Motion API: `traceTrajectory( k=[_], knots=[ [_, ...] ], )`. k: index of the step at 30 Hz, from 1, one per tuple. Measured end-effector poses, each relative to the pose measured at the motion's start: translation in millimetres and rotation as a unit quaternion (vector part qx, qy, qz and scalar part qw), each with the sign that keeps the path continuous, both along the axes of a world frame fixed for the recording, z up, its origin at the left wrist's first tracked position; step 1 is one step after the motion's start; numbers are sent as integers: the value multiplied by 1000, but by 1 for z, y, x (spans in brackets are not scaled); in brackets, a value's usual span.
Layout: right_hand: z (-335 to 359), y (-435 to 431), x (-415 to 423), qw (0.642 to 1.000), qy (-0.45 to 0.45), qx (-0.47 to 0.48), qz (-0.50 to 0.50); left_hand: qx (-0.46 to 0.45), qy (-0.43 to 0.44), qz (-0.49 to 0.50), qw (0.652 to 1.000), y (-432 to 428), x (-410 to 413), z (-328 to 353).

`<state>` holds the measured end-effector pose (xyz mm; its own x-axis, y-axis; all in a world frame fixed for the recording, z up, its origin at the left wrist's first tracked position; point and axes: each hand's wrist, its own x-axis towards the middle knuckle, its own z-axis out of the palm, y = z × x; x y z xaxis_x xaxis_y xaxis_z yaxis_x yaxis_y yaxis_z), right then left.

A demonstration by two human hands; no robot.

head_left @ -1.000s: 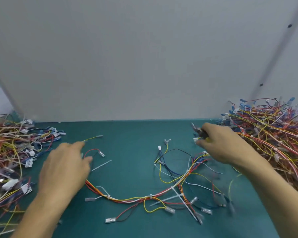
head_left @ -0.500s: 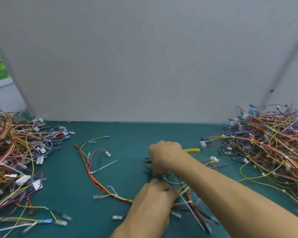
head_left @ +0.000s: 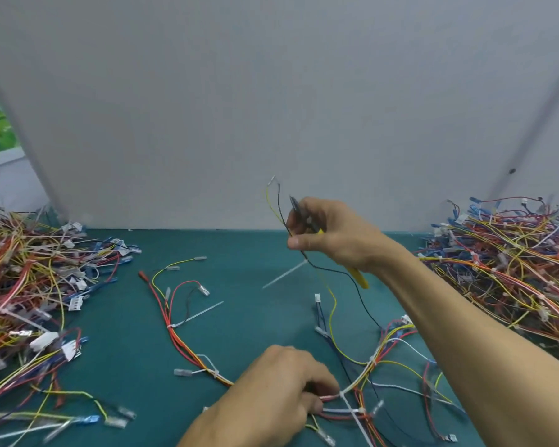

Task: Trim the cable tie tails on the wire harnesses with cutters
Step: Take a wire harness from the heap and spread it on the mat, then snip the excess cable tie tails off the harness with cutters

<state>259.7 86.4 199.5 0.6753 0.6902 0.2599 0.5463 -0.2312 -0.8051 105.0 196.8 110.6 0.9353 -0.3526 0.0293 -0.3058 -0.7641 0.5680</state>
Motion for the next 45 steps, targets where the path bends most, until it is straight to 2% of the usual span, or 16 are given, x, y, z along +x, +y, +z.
traceTrajectory(
  k=[2,4,6,9,11,14,17,23,25,28,30,33,37,39,41,45],
  knots=[
    [-18,7,16,994,-62,-77,-57,3,21,-19,1000,7,0,3],
    [-42,8,29,955,-136,-243,-106,4,33,-22,999,15,0,5],
    [-60,1,35,917,-163,-337,-138,1,40,-13,999,19,-1,5],
    [-60,-23,34,927,-127,-296,-191,0,43,-7,999,21,-2,5],
    [-48,-50,25,919,-128,-287,-238,1,41,-1,999,21,-2,5],
    [-41,-102,-3,878,-137,-361,-282,4,39,14,999,22,-2,4],
    [-57,-143,-35,833,-82,-462,-294,4,49,28,998,21,-3,4],
    [-68,-188,-61,807,-76,-486,-327,4,47,28,999,19,-3,6],
    [-67,-202,-63,766,-88,-553,-315,3,47,33,998,21,-3,6],
    [-60,-222,-68,665,-121,-674,-298,6,36,41,998,26,-3,6],
    [-57,-230,-67,644,-107,-699,-292,13,19,38,999,28,-2,5],
    [-51,-225,-63,690,-67,-670,-264,35,-36,20,999,25,-1,2],
    [-37,-210,-63,845,-70,-477,-230,41,-91,-2,995,18,0,-4],
    [-28,-198,-71,903,-70,-356,-228,28,-97,-11,995,18,-1,-5],
    [-21,-185,-80,935,-66,-266,-225,4,-77,-11,997,18,-2,-4],
    [-11,-165,-93,960,-7,-119,-253,-114,-20,47,992,23,-7,0]
  ],
)
